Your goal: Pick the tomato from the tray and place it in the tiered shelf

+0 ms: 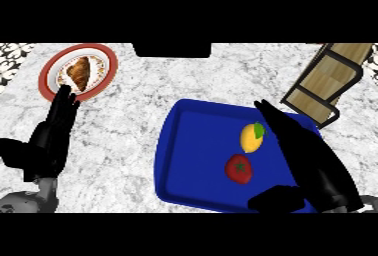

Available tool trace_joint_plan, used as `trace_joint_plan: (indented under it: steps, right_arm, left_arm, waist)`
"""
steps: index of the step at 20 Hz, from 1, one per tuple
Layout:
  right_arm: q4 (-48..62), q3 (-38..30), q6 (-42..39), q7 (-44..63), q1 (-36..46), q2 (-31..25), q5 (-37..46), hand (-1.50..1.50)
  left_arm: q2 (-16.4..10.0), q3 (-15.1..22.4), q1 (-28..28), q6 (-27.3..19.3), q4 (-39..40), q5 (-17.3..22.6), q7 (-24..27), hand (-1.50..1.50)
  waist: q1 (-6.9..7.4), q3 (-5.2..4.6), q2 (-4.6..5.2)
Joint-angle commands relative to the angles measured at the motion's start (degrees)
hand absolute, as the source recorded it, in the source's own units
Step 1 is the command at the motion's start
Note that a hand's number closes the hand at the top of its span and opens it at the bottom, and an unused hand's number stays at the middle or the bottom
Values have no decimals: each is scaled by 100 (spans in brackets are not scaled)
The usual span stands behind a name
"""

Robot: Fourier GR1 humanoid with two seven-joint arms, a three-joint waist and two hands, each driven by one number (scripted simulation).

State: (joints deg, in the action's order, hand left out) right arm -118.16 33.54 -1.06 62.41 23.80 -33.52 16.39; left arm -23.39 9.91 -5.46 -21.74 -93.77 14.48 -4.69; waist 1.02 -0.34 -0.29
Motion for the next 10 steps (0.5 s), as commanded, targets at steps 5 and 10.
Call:
trace_joint_plan:
  steps: [5, 10]
  right_arm:
    - [821, 919, -643, 1759, 900, 847, 747, -150]
    - [1526, 1209, -926, 1897, 805, 898, 938, -150]
  left_arm:
    - [129, 113, -149, -244, -256, -236, -309, 0]
    - [93, -14, -24, -125, -31, -226, -78, 0]
  waist:
    - [-20, 21, -3]
    - [-48, 14, 16]
